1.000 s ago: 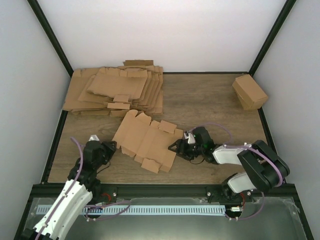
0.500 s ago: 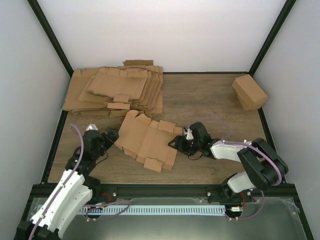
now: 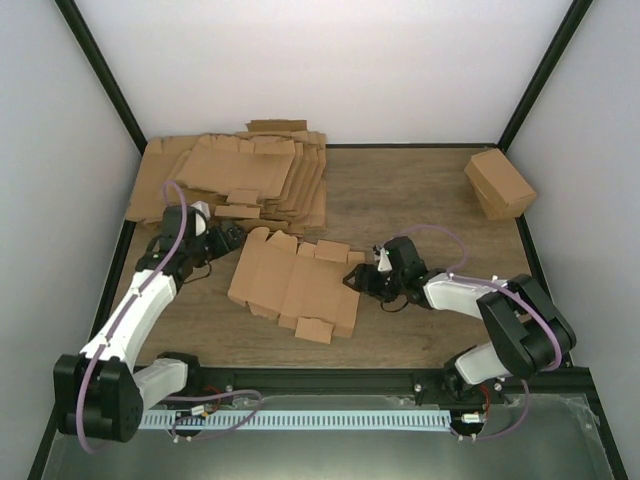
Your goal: Fold the paper box
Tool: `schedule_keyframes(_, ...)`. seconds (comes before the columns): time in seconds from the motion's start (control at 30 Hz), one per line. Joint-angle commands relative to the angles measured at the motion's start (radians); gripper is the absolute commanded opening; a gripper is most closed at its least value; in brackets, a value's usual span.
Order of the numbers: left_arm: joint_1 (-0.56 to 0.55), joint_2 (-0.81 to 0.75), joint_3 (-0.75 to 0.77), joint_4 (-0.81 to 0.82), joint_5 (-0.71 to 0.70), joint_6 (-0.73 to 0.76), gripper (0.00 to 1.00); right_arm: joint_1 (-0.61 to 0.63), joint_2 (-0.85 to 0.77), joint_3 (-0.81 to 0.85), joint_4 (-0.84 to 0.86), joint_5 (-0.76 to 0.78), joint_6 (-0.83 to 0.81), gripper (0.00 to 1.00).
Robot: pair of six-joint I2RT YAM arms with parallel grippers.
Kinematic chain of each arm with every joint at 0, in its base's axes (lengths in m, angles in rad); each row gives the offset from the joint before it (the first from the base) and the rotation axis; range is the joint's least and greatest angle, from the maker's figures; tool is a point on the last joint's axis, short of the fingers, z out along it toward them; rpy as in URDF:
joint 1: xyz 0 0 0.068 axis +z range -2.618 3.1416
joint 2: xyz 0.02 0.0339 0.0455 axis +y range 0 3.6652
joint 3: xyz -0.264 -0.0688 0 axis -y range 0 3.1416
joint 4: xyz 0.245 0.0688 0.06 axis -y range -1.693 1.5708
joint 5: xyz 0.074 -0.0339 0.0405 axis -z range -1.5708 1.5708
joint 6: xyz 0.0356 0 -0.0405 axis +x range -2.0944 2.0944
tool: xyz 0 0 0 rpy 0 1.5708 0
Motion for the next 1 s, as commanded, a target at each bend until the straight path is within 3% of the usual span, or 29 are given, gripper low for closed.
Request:
schedule_keyframes(0.0, 0.003, 0.073, 0.029, -0.008, 0.148, 0.141, 1.0, -0.044, 0.035, 0.021, -0.068, 0.013, -0.063, 0.73)
schedule_keyframes(0.23, 0.003, 0.14, -0.004, 0.015, 0.154, 0.169, 0.97, -0.064, 0.08, 0.067, -0.085, -0.025, -0.099, 0.73)
schedule_keyframes(0.57, -0.013, 0.311, -0.027, 0.057, 0.251, 0.171, 0.72, -0.069, 0.081, 0.059, -0.076, -0.036, -0.106, 0.72)
schedule_keyframes(0.73, -0.027, 0.323, -0.048, 0.076, 0.267, 0.159, 0.44, -0.073, 0.064, 0.033, -0.052, -0.041, -0.1, 0.66)
schedule_keyframes(0.87, -0.035, 0.305, -0.086, 0.104, 0.265, 0.124, 0.05, -0.082, 0.051, 0.023, -0.058, -0.047, -0.106, 0.61)
schedule_keyframes(0.97, -0.048, 0.276, -0.125, 0.146, 0.276, 0.07, 0.04, -0.098, 0.026, 0.02, -0.085, -0.036, -0.121, 0.62)
